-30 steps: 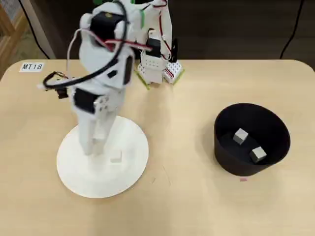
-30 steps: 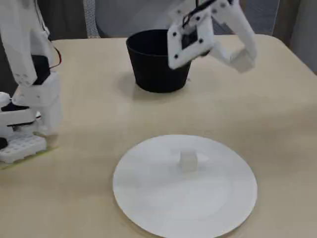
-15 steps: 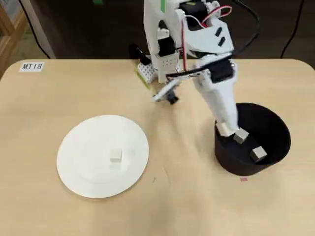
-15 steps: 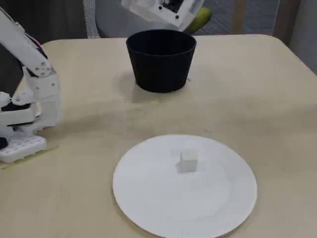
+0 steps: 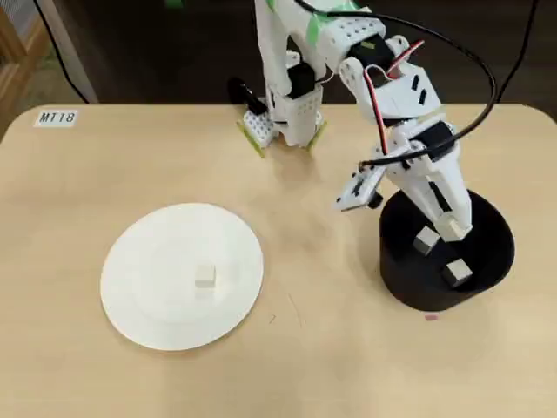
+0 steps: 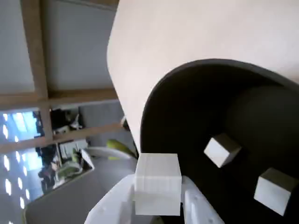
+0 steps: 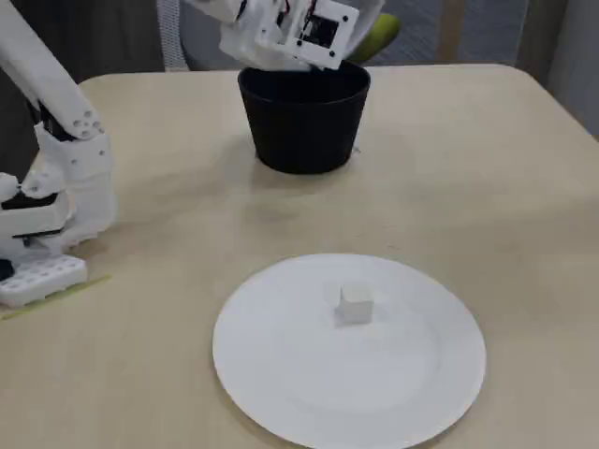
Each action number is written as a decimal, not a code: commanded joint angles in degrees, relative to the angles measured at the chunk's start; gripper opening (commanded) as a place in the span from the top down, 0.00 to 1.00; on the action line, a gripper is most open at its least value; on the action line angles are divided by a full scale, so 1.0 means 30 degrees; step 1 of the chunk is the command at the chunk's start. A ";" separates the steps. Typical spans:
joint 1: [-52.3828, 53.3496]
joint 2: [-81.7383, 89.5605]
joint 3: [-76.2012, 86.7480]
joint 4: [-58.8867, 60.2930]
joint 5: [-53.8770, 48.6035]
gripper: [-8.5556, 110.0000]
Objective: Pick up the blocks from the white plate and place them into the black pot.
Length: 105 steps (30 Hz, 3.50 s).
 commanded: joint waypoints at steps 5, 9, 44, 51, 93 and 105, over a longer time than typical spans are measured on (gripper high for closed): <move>0.0117 -0.0029 -0.0205 0.0469 -0.0439 0.80; 0.0439 0.0264 -0.0352 0.1934 -0.0586 0.66; 1.8750 -0.6533 -1.3389 2.0332 0.5098 0.95; 1.9307 -0.9961 -1.5820 2.1621 0.6914 0.95; 2.0303 -1.5146 -1.8896 2.4551 -0.7236 0.64; 1.9453 -1.6348 -1.9775 2.3994 -0.6973 0.64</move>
